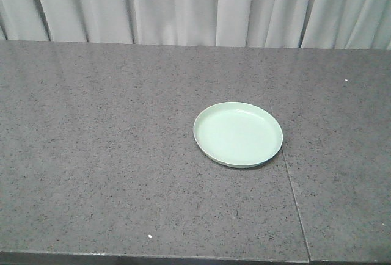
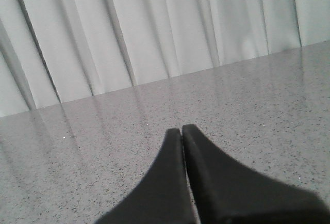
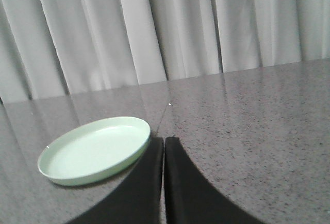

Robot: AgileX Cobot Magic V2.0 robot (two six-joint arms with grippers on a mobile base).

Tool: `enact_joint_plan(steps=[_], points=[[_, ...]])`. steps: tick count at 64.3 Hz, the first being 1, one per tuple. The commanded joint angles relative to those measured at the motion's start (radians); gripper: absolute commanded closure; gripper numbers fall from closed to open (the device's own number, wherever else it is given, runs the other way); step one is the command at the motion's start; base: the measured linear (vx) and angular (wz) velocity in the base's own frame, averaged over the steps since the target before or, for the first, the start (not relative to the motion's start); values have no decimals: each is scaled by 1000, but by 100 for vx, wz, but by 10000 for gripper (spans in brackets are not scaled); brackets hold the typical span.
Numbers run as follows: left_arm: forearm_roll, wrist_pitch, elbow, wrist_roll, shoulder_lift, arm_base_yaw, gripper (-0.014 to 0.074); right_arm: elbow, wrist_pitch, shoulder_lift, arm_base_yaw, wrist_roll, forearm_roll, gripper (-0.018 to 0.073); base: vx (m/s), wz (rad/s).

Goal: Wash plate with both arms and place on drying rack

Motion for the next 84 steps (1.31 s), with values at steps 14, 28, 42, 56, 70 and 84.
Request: enact_joint_plan(steps=[14,28,42,56,70,84], points=[[-2,-70,-25,-9,-15,0,603,-136,21,0,-6,15,225,562,0,0],[-2,-70,-25,-9,-15,0,603,-397,248,110,-6,-98,225,561,0,0],[-2,-70,-25,-9,-15,0,603,-504,266,226,-6,-131,225,555,0,0],[-2,-70,-25,-9,-15,0,603,-675,462,460,-6,-329,262,354,0,0],[-2,-70,-25,-9,-15,0,603,-791,461,672,-6,-417,306,20,0,0],[-2,-70,-25,-9,-15,0,603,-1028,568,942,-6,-490,307,23,0,0]])
